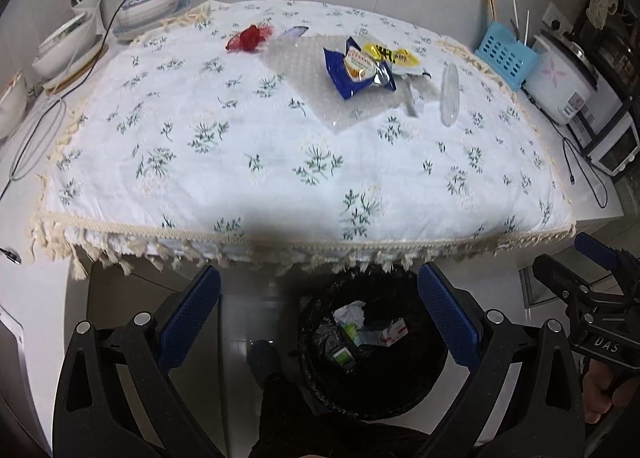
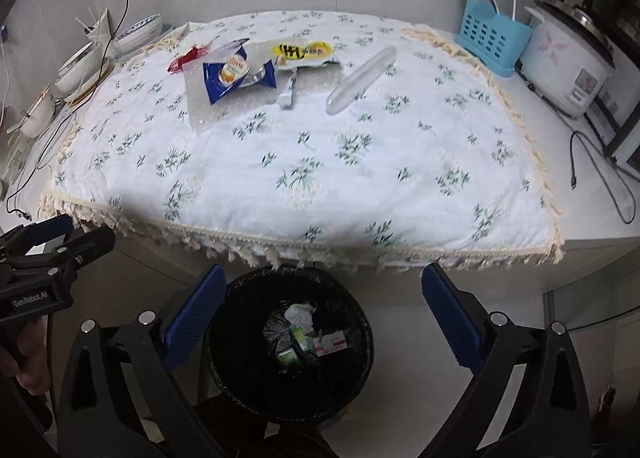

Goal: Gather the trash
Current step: 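Raise both tools from the bin back over the table, then grasp the blue Classic snack bag with left tool while right tool grasps the clear plastic tube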

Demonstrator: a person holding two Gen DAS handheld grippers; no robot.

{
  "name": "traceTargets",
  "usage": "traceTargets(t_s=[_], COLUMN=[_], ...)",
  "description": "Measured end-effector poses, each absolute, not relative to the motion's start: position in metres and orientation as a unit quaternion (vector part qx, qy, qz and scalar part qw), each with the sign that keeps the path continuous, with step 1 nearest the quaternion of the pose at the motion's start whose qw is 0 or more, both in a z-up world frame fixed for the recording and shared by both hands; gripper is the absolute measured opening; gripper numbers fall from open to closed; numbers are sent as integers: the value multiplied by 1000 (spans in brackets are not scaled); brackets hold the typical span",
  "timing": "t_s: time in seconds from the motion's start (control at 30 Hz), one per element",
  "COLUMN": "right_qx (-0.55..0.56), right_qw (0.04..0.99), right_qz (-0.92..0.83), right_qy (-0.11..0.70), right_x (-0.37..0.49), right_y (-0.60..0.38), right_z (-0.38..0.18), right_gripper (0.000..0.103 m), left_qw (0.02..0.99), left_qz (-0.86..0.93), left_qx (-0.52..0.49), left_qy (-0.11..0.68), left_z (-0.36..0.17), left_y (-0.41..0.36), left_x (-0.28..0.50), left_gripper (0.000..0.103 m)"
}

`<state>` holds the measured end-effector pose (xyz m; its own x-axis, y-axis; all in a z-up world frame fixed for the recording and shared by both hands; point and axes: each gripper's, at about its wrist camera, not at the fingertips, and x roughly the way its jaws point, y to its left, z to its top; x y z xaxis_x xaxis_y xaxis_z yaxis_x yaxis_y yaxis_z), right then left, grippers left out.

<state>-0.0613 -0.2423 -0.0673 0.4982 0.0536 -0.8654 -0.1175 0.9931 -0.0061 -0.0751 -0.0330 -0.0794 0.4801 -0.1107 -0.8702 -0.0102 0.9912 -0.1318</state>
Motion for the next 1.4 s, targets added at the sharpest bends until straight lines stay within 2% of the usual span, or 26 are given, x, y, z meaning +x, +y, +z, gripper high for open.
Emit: traceTargets(t_s=[0.4,0.9,1.4], right_qx=[-13,0,3], right_qw=[880,885,873], right_qz=[46,38,7], right_qy=[473,464,487], right_x=[-32,20,101], right_y=[-248,-262,-275], right_z=[-37,-14,-33], right_gripper=[94,94,94], left_qw=[874,874,862], left_qz=[-25,-20,-41], left_qx=[-49,-41,-20], left_qy=[484,484,505], left_z=[-42,-32,-61], left_y=[-31,-28,-44], left_x=[-45,6,85], left_gripper=[97,96,92])
